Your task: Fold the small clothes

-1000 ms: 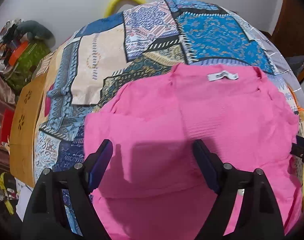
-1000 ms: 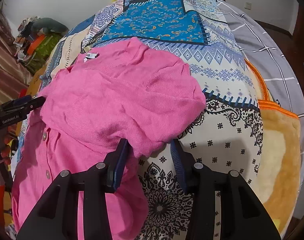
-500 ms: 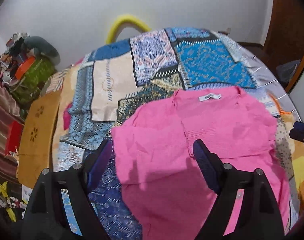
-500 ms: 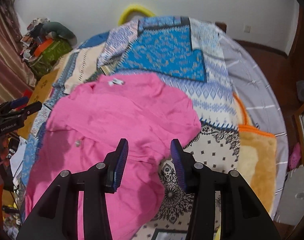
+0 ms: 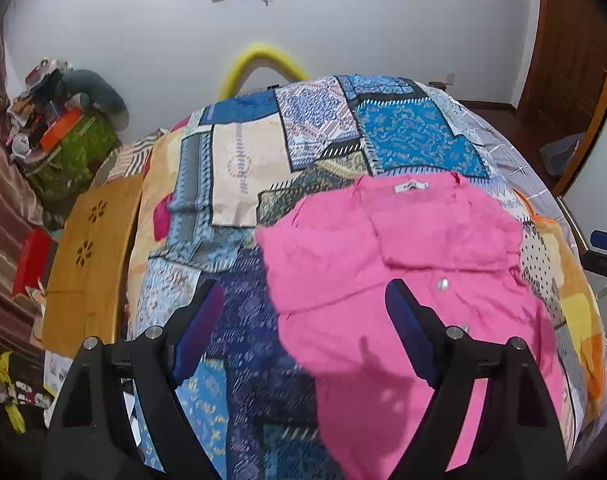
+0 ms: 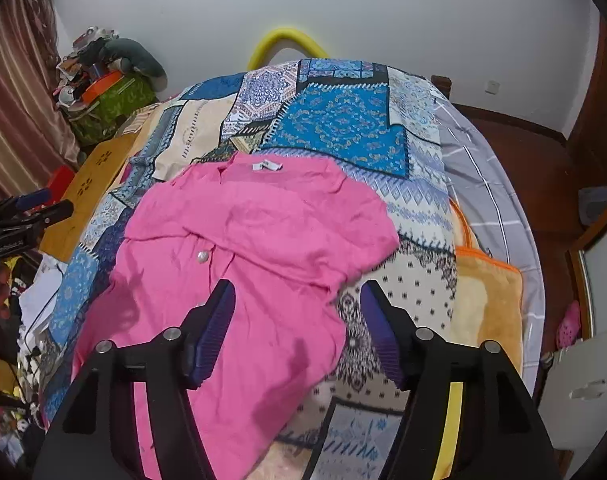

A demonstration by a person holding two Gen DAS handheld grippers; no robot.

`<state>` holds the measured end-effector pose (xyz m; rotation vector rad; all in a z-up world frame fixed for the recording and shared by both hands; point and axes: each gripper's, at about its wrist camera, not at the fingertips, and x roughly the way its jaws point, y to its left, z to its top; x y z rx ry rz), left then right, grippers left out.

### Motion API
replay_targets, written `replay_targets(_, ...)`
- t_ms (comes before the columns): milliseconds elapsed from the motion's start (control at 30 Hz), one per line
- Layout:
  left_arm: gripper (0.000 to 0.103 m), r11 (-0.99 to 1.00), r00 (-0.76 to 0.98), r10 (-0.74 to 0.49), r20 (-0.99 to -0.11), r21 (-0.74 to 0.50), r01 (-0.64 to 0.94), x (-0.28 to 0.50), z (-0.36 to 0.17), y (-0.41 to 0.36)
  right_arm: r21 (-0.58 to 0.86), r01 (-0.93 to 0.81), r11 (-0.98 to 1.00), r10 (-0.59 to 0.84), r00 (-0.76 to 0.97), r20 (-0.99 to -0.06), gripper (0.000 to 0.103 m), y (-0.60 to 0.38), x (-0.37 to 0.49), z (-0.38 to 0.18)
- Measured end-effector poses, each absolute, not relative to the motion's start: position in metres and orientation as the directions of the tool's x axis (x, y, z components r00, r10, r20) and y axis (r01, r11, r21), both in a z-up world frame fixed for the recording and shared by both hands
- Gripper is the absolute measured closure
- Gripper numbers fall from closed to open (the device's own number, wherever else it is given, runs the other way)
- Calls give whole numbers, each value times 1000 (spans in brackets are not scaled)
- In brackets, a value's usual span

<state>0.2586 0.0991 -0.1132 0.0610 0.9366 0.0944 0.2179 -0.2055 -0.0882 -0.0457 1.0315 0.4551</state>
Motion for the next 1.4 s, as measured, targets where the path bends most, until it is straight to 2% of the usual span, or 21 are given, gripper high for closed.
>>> replay_targets(200, 19, 997, 533, 67, -844, 42, -60, 239, -136, 119, 191, -360, 913, 330, 379, -865, 41, -209, 201, -111)
replay_targets(500, 19, 997, 381, -27, -924, -54, -62, 223, -209, 120, 237, -328, 914, 327, 252, -911, 41, -203, 185, -168)
replay_targets(800, 20, 990, 353, -103, -930, -129, -51, 215, -237, 112, 288, -317, 904, 365, 219, -905, 41, -205, 174, -194)
replay_targets(867, 24, 986, 359, -130, -924, -157, -47, 214, -238, 112, 298, -313, 902, 376, 225, -899, 41, -207, 174, -195)
replay_targets(933, 35, 983, 361, -148, -921, -177, -49, 214, -239, 113, 297, -315, 901, 379, 241, -894, 45, -208, 173, -196)
replay_targets(1000, 42, 981, 372, -161, -914, -189, -41, 213, -238, 114, 281, -322, 904, 371, 263, -891, 56, -208, 173, -196)
replay_targets(1033, 50, 981, 380, -164, -911, -190, -34, 213, -237, 114, 279, -323, 905, 370, 271, -888, 60, -208, 173, -196)
replay_targets(1067, 55, 982, 387, -167, -907, -188, -18, 212, -236, 112, 278, -324, 904, 372, 278, -885, 67, -208, 174, -195)
replay_targets(1100, 66, 983, 390, -165, -906, -182, -9, 212, -236, 111, 277, -329, 903, 374, 285, -882, 76, -209, 175, -194)
replay_targets(1133, 75, 984, 391, -162, -906, -178, -4, 213, -236, 111, 274, -333, 902, 375, 290, -880, 80, -209, 176, -193)
replay_targets(1167, 79, 985, 393, -159, -906, -171, 2, 214, -236, 109, 273, -338, 901, 377, 296, -878, 87, -209, 177, -192)
replay_targets(1233, 95, 988, 401, -141, -905, -152, 5, 216, -237, 109, 277, -344, 897, 386, 304, -871, 93, -209, 181, -192)
replay_targets(1333, 100, 989, 410, -135, -902, -150, -5, 223, -237, 114, 282, -354, 892, 398, 315, -862, 96, -207, 186, -191)
replay_targets(1400, 100, 990, 416, -115, -902, -137, -23, 228, -236, 117, 280, -362, 889, 403, 328, -854, 97, -206, 191, -190)
